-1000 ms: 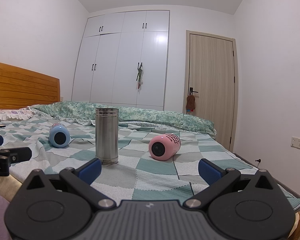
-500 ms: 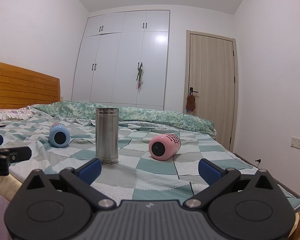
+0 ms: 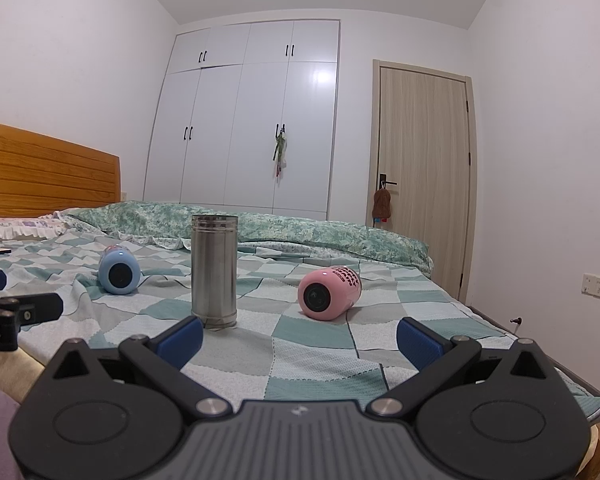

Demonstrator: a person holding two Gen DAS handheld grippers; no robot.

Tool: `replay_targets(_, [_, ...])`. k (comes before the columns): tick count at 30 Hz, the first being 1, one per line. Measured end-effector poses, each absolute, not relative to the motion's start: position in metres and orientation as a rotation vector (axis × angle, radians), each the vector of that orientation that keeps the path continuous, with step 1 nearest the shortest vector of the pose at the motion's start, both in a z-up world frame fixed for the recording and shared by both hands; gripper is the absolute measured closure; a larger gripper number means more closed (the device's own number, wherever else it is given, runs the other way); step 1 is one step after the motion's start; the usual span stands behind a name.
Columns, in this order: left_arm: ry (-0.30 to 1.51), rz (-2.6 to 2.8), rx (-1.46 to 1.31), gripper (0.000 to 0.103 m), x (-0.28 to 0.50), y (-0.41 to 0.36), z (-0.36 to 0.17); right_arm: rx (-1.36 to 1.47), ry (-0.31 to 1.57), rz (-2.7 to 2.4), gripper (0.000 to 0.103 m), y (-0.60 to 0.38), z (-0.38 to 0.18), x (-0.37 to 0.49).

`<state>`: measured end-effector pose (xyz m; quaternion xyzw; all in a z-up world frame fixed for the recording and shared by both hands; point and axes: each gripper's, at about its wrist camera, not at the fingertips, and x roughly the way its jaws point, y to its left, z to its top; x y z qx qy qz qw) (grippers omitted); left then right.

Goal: Flip cup upright

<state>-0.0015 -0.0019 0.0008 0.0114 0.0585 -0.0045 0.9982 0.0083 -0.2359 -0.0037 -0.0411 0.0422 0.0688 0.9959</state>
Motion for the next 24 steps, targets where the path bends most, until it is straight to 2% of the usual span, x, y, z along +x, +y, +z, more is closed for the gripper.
replay_targets(12, [0.137, -0.034, -0.009, 0.0, 0.01, 0.025, 0.029, -0.088, 0.09, 0.268, 0.0, -0.223, 0.021, 0.013])
replay_targets(24, [0.159, -0.012, 0.013, 0.0, 0.075, 0.103, 0.061, -0.131, 0.081, 0.47, 0.0, -0.127, 0.069, 0.084])
